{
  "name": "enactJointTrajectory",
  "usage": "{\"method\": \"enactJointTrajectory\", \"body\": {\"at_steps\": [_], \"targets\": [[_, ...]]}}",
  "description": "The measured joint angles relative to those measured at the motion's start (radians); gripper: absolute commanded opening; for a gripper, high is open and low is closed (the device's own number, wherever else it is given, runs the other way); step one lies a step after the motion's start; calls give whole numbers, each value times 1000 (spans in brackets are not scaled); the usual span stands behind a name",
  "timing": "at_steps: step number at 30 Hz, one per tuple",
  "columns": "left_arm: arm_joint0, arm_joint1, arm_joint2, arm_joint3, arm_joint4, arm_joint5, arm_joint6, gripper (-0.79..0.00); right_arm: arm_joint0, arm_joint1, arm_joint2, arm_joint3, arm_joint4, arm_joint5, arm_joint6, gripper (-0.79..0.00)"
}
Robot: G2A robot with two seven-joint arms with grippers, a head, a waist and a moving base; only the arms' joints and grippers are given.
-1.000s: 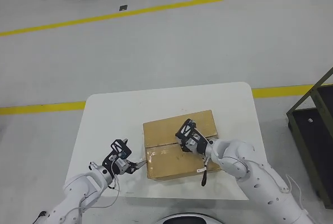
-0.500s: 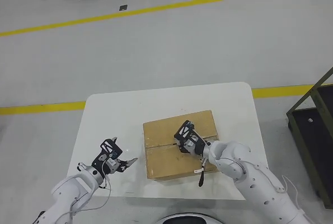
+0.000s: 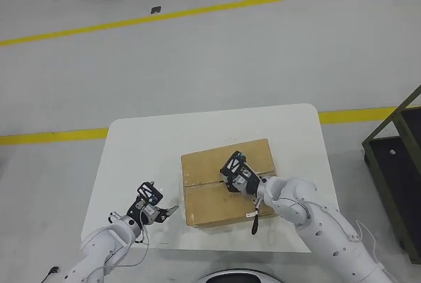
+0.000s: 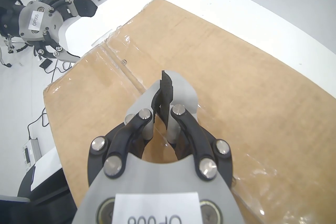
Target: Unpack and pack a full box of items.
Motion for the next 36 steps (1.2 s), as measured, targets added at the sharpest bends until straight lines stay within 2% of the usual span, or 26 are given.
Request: {"method": "enactJointTrajectory", "body": {"at_steps": [8,12,25,36], "targets": [[-66,-15,68,61,56,47,36,0,2,-3,3,12,5,-7,-2,-785],[-74,-21,95,71,109,81,87,0,8,-6,2,17,6,-13,-2,-785],[-105,-41,90,88,55,227,167,0,21,-12,-3,34,0,-31,-3,-785],[-112,-51,81,62,76,290,237,0,17,-13,14,23,0,-25,1,-785]]}}
